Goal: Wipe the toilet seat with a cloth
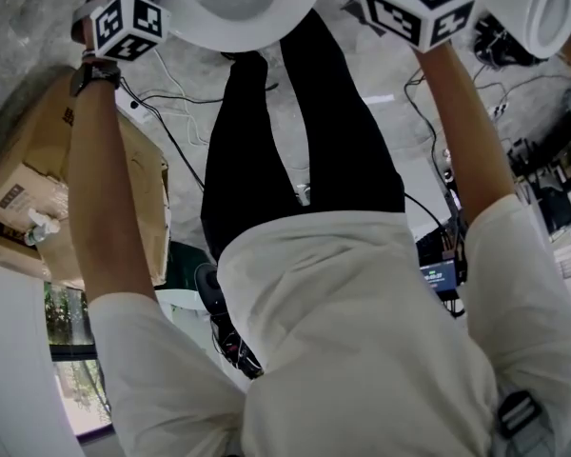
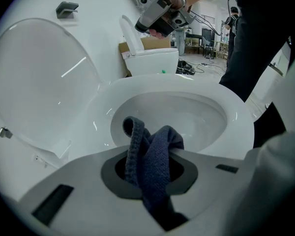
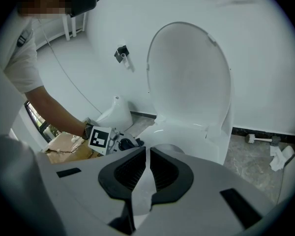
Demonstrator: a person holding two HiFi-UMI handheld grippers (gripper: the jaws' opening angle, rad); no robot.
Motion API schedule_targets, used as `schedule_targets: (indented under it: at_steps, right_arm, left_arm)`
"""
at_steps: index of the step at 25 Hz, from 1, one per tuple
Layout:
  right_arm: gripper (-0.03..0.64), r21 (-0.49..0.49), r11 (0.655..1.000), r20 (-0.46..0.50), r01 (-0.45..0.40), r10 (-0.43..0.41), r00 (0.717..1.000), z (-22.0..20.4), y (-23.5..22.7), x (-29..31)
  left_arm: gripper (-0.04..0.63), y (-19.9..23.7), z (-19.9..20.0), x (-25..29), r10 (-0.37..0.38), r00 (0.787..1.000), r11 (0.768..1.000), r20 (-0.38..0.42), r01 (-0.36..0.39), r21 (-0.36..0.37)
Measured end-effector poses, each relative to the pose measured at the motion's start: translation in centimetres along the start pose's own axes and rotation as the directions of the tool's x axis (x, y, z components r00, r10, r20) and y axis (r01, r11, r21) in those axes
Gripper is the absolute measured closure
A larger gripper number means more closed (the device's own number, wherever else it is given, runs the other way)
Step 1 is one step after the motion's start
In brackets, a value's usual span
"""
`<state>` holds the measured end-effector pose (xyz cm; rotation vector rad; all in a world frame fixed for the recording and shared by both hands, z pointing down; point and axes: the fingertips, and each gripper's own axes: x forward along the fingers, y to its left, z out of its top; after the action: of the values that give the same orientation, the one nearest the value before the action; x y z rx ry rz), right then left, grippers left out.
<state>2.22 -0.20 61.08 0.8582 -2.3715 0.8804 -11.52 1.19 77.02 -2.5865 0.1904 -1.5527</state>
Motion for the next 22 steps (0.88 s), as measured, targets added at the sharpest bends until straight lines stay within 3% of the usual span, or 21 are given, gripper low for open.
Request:
schedule_targets:
  at_steps: [8,15,22]
  right_arm:
    - [0.569,0.004,1.0,0.018,0.025,-0.025,1.0,0.7,-1.0,0.1]
    - [0.569,0.034,0.997,0.064,0.062,-0.065,0.996,1.0,-1.7,-0.2]
    - [0.569,0.076,0.994,0.078,0.082,-0.088,0.993,0.3,-2.8,-0.4]
  left_arm:
    - [0.551,0.7,0.3,-0.1,0.025,1.0,1.0,0.008,-0.025,0.017]
    - [0.551,0.9,0.8,0.6,0.062,0.998,0.98,0.001,-0.061,0.191]
    - [0.551,2.8,1.0,2.5,0.05,0.999,0.956,-0.015,-0.043,0.289]
